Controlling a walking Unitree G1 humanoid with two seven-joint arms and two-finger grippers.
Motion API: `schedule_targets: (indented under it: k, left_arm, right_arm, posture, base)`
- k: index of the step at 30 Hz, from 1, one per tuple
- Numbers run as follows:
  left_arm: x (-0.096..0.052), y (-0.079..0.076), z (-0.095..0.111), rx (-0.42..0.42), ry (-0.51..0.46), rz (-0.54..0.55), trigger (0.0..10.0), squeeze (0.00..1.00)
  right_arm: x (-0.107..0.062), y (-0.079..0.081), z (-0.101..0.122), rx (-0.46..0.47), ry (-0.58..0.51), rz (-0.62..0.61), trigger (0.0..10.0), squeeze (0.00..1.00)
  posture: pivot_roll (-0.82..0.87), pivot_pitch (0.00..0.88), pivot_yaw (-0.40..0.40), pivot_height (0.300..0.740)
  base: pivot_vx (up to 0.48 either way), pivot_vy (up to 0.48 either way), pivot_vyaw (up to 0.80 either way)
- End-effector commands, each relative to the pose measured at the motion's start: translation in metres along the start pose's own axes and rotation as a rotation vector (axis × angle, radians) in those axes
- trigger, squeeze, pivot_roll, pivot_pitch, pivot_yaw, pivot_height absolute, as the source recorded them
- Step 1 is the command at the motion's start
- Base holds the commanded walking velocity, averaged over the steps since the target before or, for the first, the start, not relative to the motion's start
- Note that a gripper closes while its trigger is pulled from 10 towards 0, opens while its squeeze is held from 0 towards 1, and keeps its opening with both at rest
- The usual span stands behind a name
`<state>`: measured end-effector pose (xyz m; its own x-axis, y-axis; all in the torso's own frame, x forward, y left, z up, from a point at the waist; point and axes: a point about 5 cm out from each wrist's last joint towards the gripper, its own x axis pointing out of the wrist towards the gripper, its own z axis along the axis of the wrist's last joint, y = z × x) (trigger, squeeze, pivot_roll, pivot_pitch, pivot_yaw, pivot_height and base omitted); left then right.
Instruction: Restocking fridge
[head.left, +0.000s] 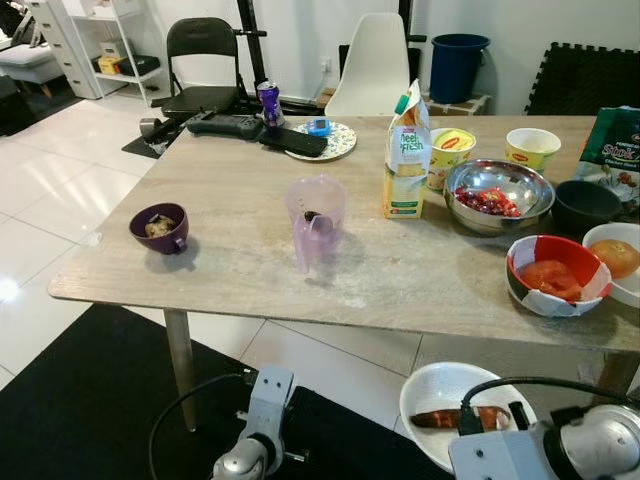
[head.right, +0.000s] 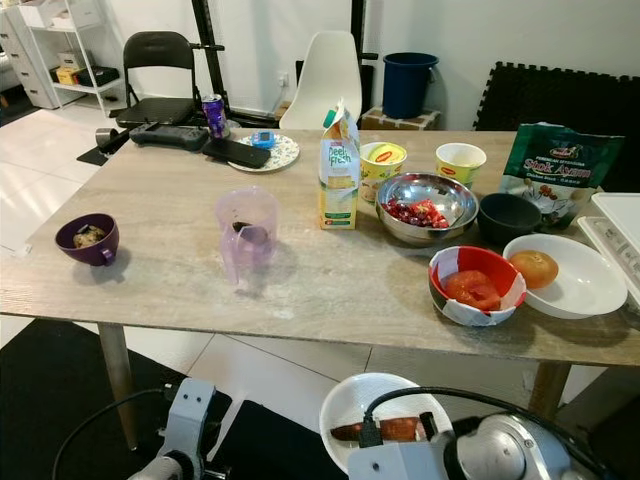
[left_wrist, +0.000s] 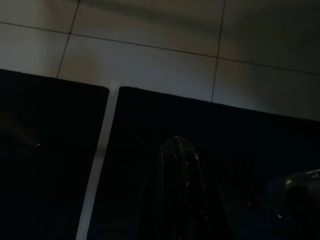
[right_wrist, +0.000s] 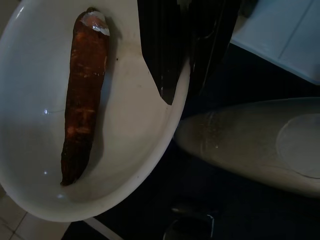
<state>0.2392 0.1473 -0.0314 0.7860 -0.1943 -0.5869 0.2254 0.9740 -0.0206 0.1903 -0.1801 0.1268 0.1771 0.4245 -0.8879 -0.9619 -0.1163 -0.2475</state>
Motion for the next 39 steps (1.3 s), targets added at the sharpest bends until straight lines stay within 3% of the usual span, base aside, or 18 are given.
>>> schedule_targets:
  k: [1,2,10,13,17,22,32,37,39]
  left_arm:
    - [-0.004,0.007,-0.006,0.020,0.023,0.015,10.0,0.00]
    - [-0.004,0.007,-0.006,0.022,0.024,0.013,10.0,0.00]
    - [-0.003,0.008,-0.006,0.020,0.024,0.021,10.0,0.00]
    - [-0.004,0.008,-0.008,0.018,0.027,0.026,10.0,0.00]
    - [-0.004,0.008,-0.008,0.018,0.028,0.027,10.0,0.00]
    - [-0.004,0.008,-0.008,0.020,0.031,0.027,10.0,0.00]
    - [-0.005,0.011,-0.013,0.021,0.046,0.036,10.0,0.00]
    - [-0.011,0.019,-0.031,-0.004,0.062,0.087,10.0,0.00]
    - [-0.012,0.021,-0.033,-0.018,0.049,0.104,10.0,0.00]
  right_arm:
    - [-0.001,0.000,0.001,0.002,0.005,-0.027,0.0,0.00]
    - [0.012,0.002,-0.010,0.043,0.020,-0.049,0.0,0.00]
    - [0.045,0.006,-0.046,0.169,0.073,-0.134,0.0,0.00]
    - [0.066,0.003,-0.065,0.253,0.102,-0.247,0.0,0.00]
    - [0.072,0.003,-0.070,0.270,0.115,-0.271,0.0,0.00]
    - [0.097,0.001,-0.092,0.409,0.157,-0.427,0.0,0.00]
    - [0.118,0.007,-0.096,0.565,0.125,-0.453,0.0,0.00]
    - [0.136,0.016,-0.104,0.959,0.066,-0.522,0.0,0.00]
    - [0.140,0.019,-0.107,1.032,0.066,-0.557,0.0,0.00]
  posture:
    - [-0.09,0.100,0.063,0.740]
    - [-0.09,0.097,0.062,0.740]
    - [-0.08,0.094,0.057,0.740]
    - [-0.08,0.095,0.058,0.740]
    - [-0.08,0.095,0.058,0.740]
    - [-0.08,0.097,0.062,0.740]
    - [-0.07,0.095,0.065,0.740]
    - [-0.07,0.090,0.073,0.740]
    - [-0.06,0.091,0.071,0.740]
  base:
    - [0.000,0.000,0.00]
    - [0.000,0.000,0.00]
    - [0.000,0.000,0.00]
    - [0.000,0.000,0.00]
    - [0.000,0.000,0.00]
    - [0.000,0.000,0.00]
    - [0.000,0.000,0.00]
    - [0.000,0.000,0.00]
    - [0.000,0.000,0.00]
